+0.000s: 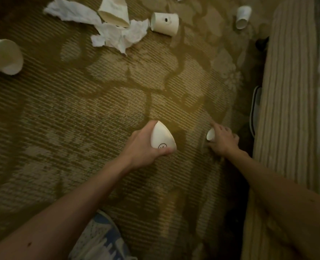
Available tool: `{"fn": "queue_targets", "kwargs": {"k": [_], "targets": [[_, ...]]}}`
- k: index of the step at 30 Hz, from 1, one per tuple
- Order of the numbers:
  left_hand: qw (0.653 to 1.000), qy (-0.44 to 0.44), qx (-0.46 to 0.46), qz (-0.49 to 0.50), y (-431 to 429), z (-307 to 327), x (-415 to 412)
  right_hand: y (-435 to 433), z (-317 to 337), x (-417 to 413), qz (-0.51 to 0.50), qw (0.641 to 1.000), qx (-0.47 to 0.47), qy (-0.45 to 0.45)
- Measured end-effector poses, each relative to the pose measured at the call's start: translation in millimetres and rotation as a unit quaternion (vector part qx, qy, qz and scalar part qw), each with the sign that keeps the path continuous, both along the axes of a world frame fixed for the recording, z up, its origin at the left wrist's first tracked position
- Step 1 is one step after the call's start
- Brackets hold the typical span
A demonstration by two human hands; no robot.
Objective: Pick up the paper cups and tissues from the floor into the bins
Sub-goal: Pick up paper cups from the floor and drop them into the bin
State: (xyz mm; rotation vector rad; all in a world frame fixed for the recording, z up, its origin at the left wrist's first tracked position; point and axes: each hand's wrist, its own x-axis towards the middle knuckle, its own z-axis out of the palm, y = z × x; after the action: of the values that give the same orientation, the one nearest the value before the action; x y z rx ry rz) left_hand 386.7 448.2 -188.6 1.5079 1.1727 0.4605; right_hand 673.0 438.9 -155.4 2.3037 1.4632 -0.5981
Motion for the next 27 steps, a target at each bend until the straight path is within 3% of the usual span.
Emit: {"fn": "queue_targets", "kwargs": {"k": [8,12,17,20,24,27], "targets": [[0.996,-0.003,-0.076,0.053,3,-13,-22,3,-10,5,-0.018,1.000,-0.013,0.014],[0.987,-0.042,-0.132,0.083,6,-17,-31,7,-14,-8,-0.100,0.992,0.001,0.080],[0.969,-0.073,-0.200,0.127,7,-21,-42,19,-13,-41,-0.181,0.955,0.041,0.230],[0.962,-0.076,-0.204,0.162,7,-20,-50,30,-10,-81,-0.234,0.897,0.072,0.367],[0.959,-0.076,-0.198,0.187,6,-13,-63,48,2,-135,-0.218,0.840,0.058,0.494],[0.962,-0.101,-0.197,0.160,5,-7,-79,55,15,-164,-0.190,0.824,0.044,0.531]]}}
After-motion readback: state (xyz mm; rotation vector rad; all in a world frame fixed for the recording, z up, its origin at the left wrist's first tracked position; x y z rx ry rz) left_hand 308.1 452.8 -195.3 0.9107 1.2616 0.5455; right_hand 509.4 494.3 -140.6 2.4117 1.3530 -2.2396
